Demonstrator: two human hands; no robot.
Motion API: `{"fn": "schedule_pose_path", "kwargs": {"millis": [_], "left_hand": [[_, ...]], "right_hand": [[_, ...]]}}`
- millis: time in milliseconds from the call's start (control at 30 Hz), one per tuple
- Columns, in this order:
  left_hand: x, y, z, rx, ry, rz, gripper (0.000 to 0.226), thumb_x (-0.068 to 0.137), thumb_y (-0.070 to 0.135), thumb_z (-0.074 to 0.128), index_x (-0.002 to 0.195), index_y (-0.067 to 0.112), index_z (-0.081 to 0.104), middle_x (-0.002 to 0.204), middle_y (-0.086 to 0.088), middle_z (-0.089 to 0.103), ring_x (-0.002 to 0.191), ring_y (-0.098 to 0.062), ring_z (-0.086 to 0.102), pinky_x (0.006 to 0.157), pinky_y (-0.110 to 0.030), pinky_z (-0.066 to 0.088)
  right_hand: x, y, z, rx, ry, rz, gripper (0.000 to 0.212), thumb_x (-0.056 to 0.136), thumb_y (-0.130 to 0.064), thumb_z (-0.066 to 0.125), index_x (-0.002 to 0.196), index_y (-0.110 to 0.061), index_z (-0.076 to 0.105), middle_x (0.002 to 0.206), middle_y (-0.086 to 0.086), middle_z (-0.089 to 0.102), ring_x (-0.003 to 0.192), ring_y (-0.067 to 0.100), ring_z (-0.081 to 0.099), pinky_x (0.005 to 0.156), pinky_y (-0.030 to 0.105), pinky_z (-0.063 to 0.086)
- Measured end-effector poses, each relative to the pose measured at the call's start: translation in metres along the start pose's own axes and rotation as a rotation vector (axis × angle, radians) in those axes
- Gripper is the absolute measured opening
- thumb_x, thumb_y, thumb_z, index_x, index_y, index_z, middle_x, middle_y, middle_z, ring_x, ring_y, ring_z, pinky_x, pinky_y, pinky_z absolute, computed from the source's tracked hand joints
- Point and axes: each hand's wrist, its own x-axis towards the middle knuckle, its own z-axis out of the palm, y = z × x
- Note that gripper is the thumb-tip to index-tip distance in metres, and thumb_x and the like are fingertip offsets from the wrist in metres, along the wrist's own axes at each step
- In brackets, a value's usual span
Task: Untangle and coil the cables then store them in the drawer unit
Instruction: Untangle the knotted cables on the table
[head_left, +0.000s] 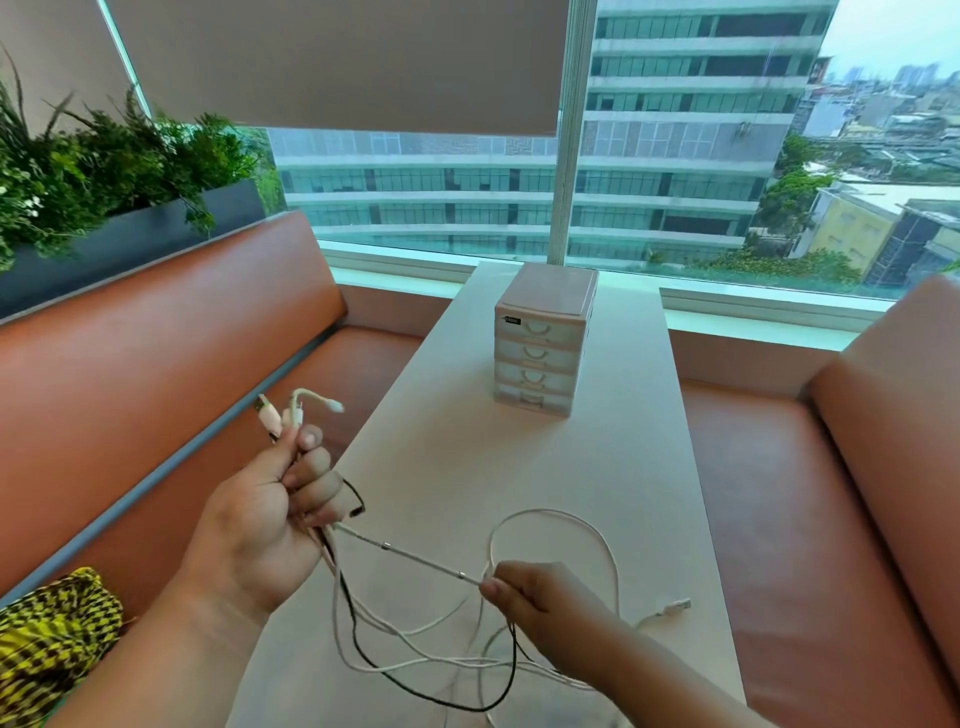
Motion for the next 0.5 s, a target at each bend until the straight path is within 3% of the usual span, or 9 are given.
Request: {"fn": "schedule_pose_path", "kwargs": {"millis": [167, 333, 500], "left_hand": [[-0.002, 0.010, -0.008, 0.173, 0.043, 0.049, 0.034, 0.099, 0.034, 0.036, 0.069, 0.020, 0.043, 0.044, 0.009, 0.024, 0.031, 0.000, 0.019, 0.032, -0.017, 0.015], [-0.002, 0.020, -0.017, 0.300, 0.075, 0.084, 0.034, 0.100, 0.034, 0.035, 0.071, 0.019, 0.042, 0.043, 0.012, 0.024, 0.031, 0.000, 0.019, 0.032, -0.016, 0.014], [-0.001, 0.015, -0.033, 0.290, 0.076, 0.027, 0.036, 0.100, 0.033, 0.034, 0.069, 0.018, 0.040, 0.044, 0.011, 0.024, 0.031, -0.001, 0.020, 0.032, -0.016, 0.020]], "right_hand": [[-0.003, 0.029, -0.026, 0.016, 0.070, 0.097, 0.047, 0.092, -0.045, 0.058, 0.061, -0.018, 0.035, 0.054, -0.008, 0.024, 0.053, 0.005, 0.026, 0.054, 0.027, 0.024], [-0.009, 0.053, -0.064, 0.123, 0.269, 0.281, 0.054, 0.090, -0.051, 0.058, 0.052, -0.019, 0.036, 0.053, -0.004, 0.029, 0.048, 0.009, 0.027, 0.056, 0.029, 0.021], [-0.016, 0.075, -0.092, 0.463, 0.397, 0.477, 0.049, 0.084, -0.048, 0.065, 0.051, -0.022, 0.039, 0.053, 0.001, 0.026, 0.047, 0.014, 0.019, 0.051, 0.028, 0.015]]}}
